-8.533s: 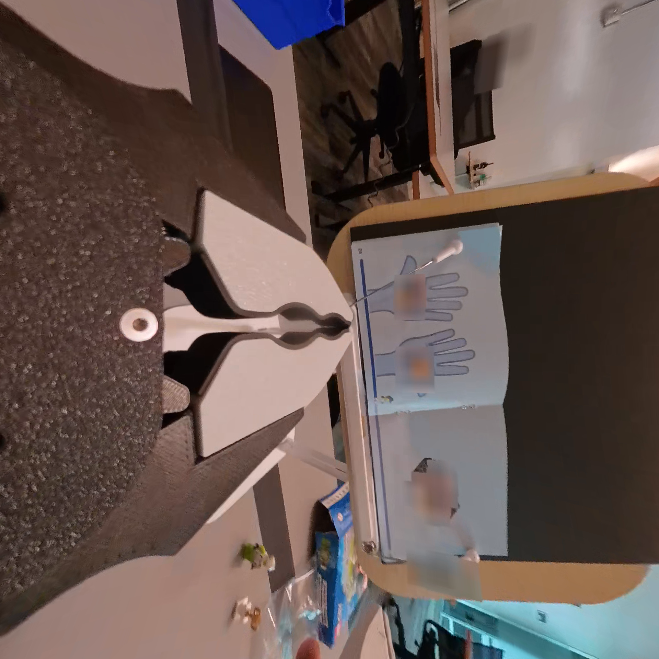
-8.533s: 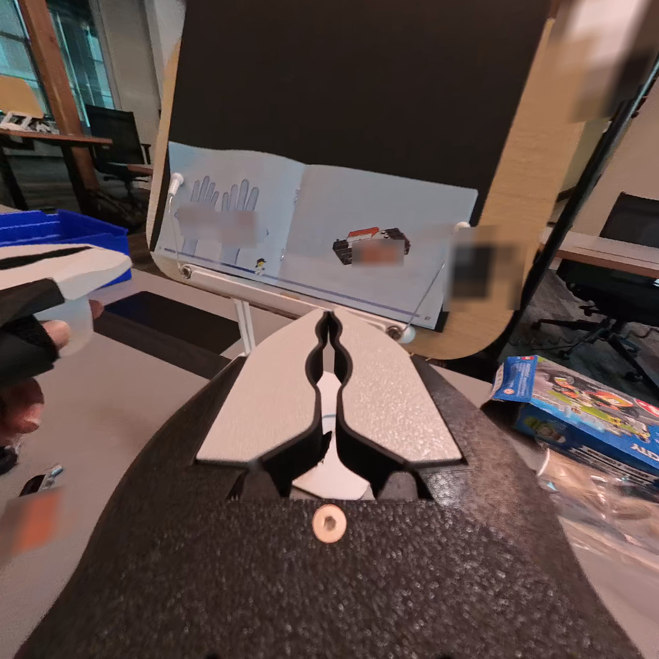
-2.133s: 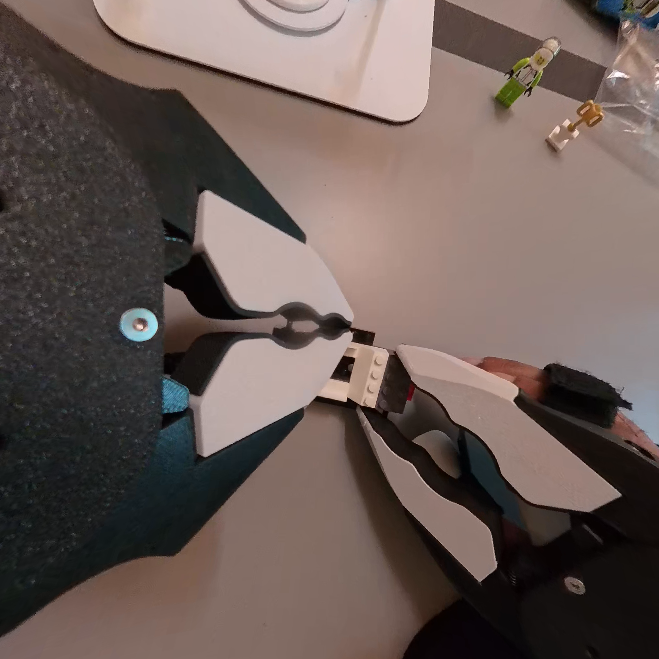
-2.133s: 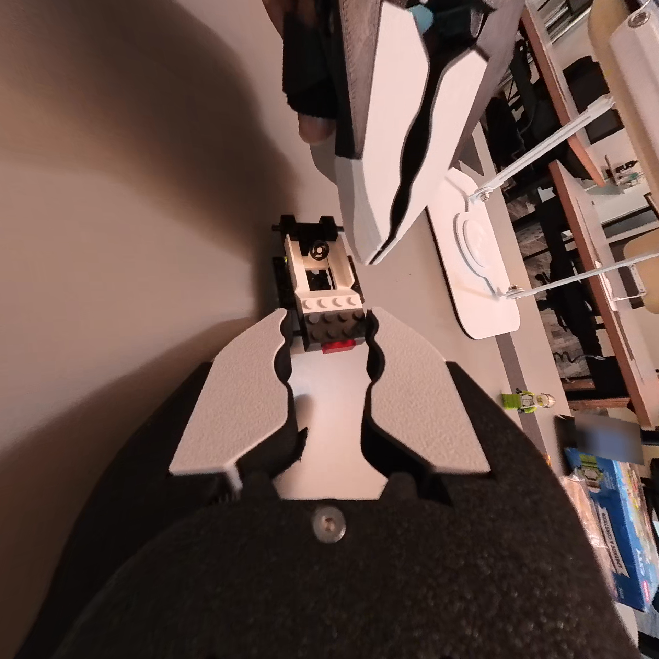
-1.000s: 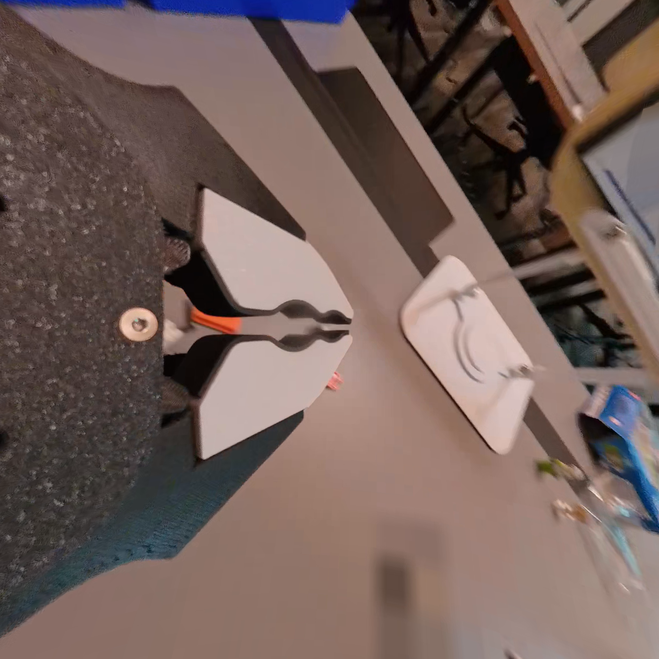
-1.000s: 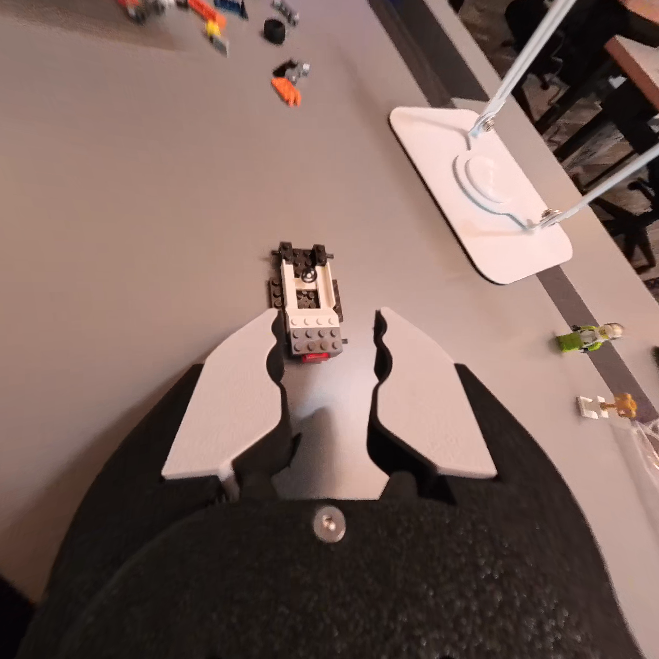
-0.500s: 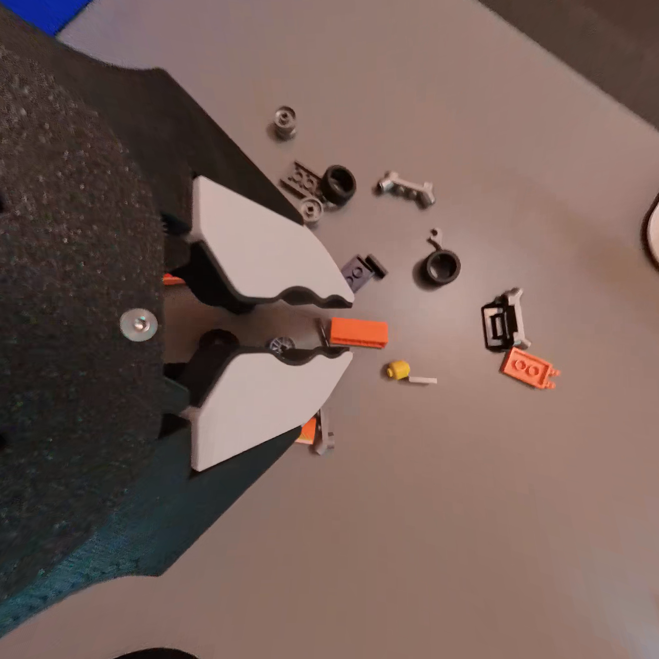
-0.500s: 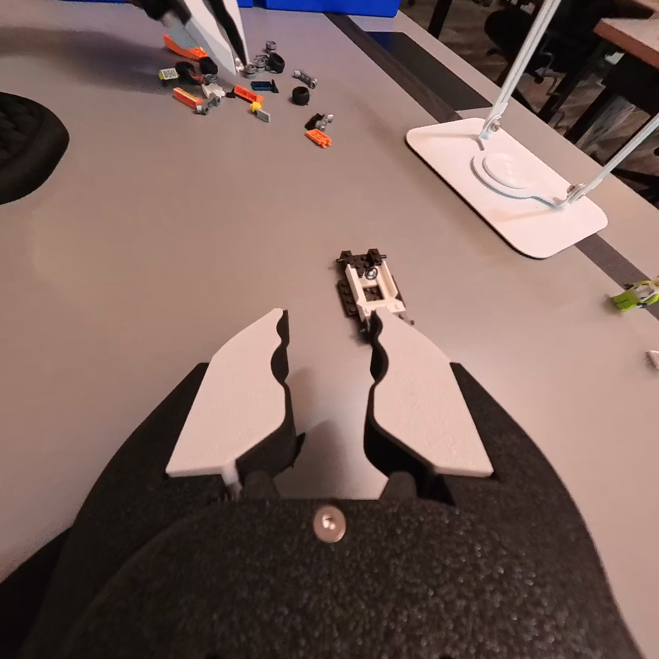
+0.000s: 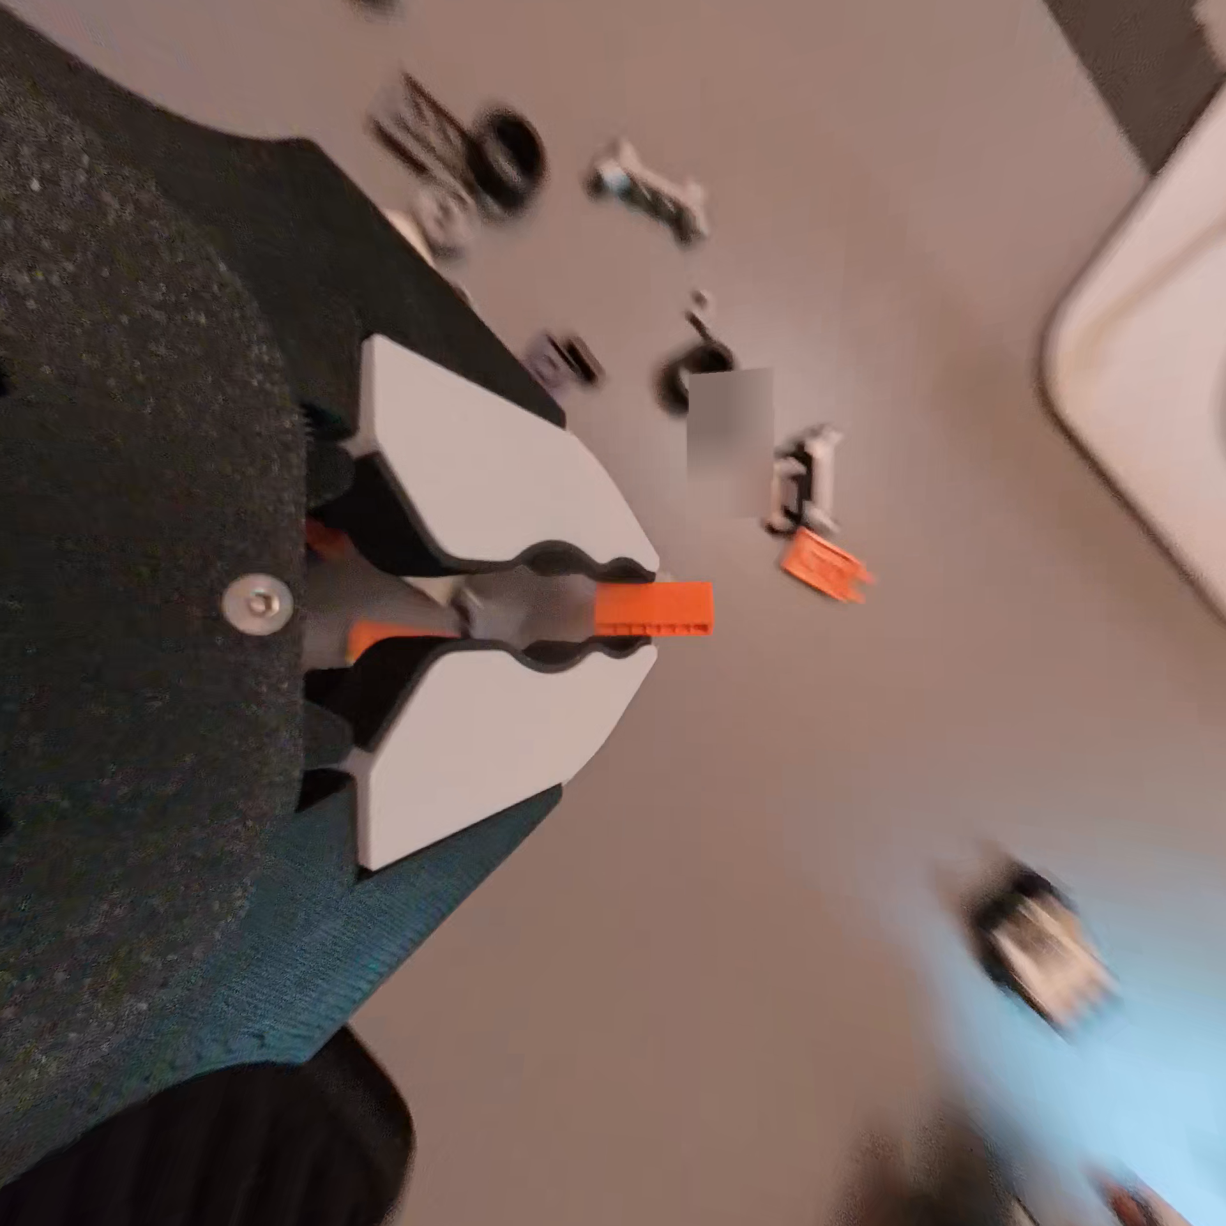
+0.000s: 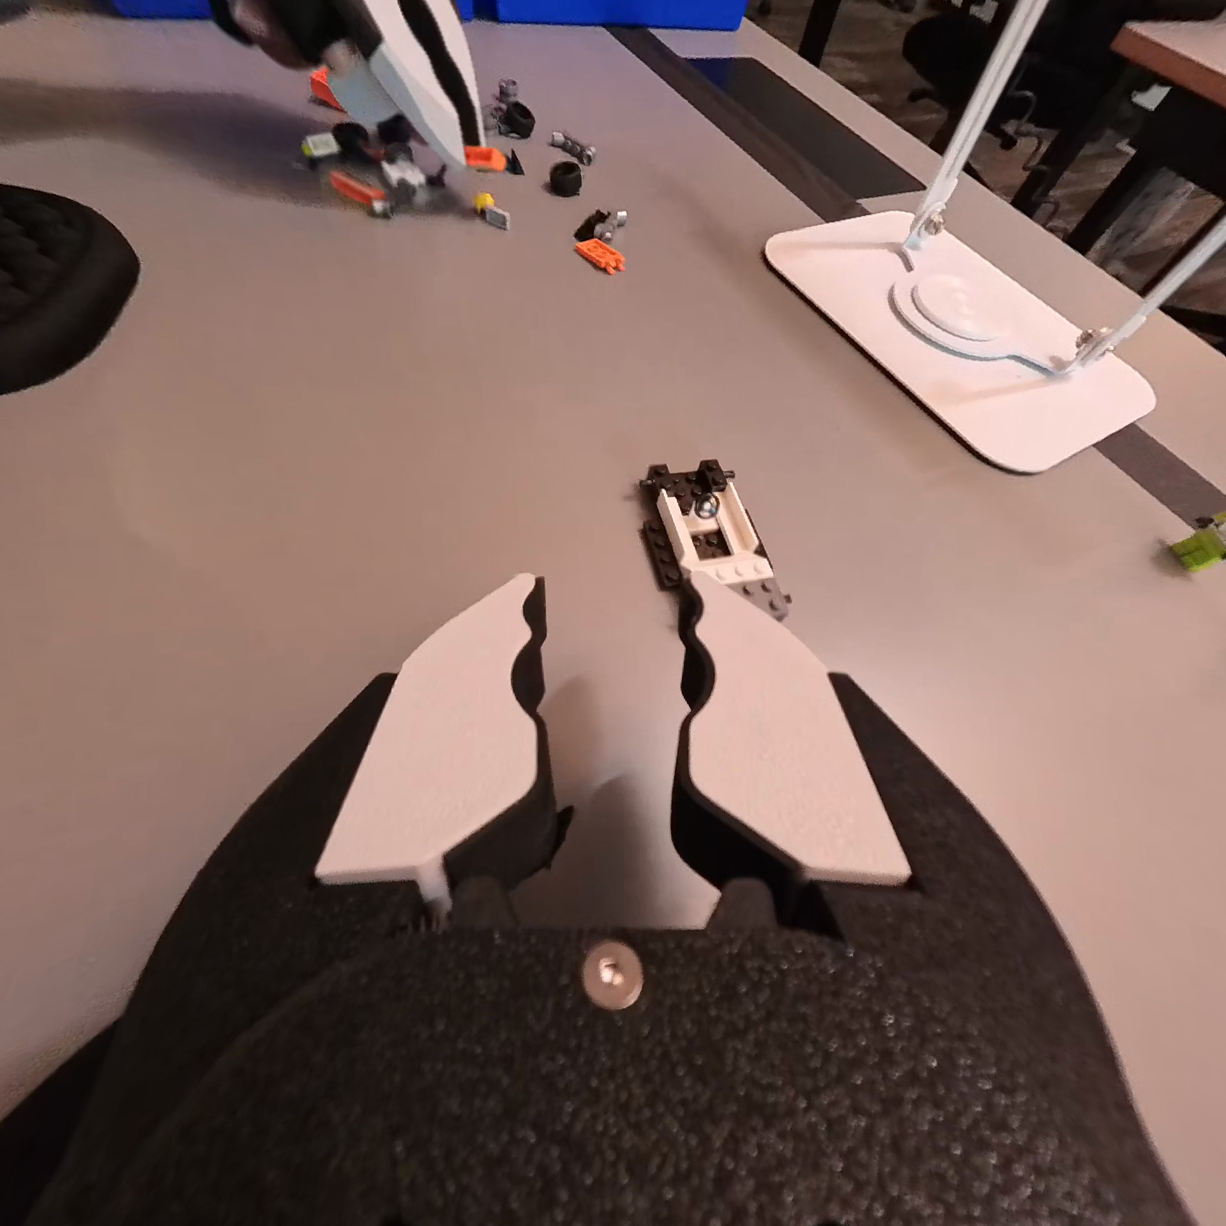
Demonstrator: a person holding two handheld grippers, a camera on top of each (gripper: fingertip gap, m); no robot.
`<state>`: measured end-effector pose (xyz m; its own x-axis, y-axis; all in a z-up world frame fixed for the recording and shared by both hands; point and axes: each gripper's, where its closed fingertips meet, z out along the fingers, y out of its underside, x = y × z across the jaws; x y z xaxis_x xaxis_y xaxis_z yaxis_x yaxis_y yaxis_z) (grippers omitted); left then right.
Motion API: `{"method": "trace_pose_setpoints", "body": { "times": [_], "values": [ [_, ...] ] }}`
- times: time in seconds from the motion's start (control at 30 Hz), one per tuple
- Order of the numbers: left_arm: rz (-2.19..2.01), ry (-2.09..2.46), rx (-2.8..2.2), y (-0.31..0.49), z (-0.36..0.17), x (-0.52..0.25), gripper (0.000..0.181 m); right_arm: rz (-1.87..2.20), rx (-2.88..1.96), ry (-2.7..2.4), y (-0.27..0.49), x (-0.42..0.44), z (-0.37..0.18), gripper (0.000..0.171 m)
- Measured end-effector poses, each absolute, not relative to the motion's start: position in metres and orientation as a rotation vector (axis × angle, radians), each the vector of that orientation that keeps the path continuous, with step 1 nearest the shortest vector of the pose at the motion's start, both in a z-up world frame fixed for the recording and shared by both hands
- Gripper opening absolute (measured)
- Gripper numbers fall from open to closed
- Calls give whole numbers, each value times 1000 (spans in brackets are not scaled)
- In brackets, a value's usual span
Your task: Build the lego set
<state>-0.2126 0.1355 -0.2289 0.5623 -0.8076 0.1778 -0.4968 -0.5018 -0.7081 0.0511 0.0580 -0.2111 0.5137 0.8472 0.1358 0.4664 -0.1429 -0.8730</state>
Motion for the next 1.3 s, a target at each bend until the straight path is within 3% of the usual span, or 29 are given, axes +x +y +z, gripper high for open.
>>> {"method": "trace_pose_setpoints", "body": {
  "times": [0.23,0.5,0.67,0.8,0.97,1.3],
  "values": [
    [-1704,531,-1697,103,-127,-120,14,468,-1635,-1122,64,13,-177,43],
    [-2333,248,-1435,80,-97,-52,14,399,-1372,-1246,67,-30,-120,56],
    [-2404,285,-1442,67,-98,-25,14,327,-1326,-1335,73,-35,-115,56],
    [-2419,286,-1468,63,-106,-19,14,302,-1307,-1345,75,-29,-116,34],
    [-2386,262,-1537,66,-119,-14,14,313,-1366,-1388,74,-23,-130,33],
    [-1822,489,-1811,84,-161,-20,18,88,-1673,-1895,94,52,-210,33]
  ]
}}
